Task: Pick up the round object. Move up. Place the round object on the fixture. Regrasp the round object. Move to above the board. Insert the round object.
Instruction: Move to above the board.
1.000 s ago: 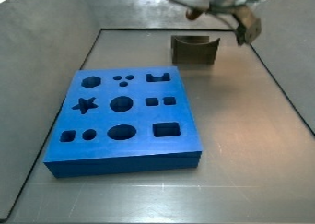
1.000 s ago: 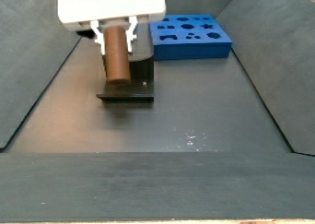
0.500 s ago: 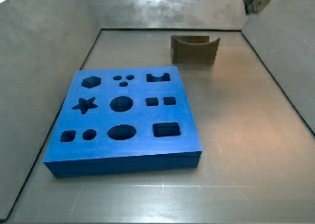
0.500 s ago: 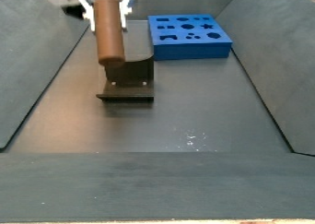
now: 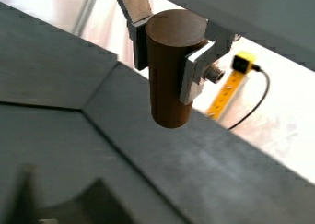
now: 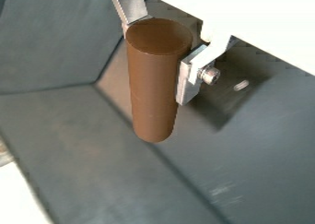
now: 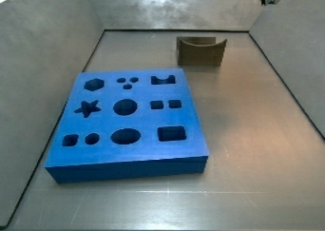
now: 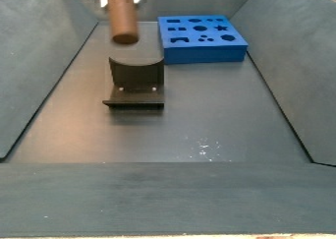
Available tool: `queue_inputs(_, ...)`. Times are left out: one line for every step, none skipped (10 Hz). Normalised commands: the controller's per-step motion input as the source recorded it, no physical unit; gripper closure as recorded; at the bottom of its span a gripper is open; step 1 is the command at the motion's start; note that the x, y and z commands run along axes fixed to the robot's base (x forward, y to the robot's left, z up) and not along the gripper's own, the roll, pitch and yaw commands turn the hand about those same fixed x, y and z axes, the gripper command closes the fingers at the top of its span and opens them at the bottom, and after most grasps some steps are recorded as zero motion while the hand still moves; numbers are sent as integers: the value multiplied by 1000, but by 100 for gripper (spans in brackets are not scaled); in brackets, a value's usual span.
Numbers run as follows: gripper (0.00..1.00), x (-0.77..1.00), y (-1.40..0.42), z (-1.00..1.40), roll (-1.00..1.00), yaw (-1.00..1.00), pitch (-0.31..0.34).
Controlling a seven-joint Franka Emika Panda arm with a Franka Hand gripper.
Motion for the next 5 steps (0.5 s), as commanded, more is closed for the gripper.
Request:
queue_inputs(100, -451, -1000, 33, -1000, -72, -111)
queue_inputs(100, -452, -1000, 31, -1000, -73, -110)
queue_inputs(100, -455, -1000, 34, -1000, -76, -110)
queue_inputs(100, -465, -1000, 35, -1000, -76, -111)
queue_inputs(100, -479, -1000, 36, -1000, -74, -114)
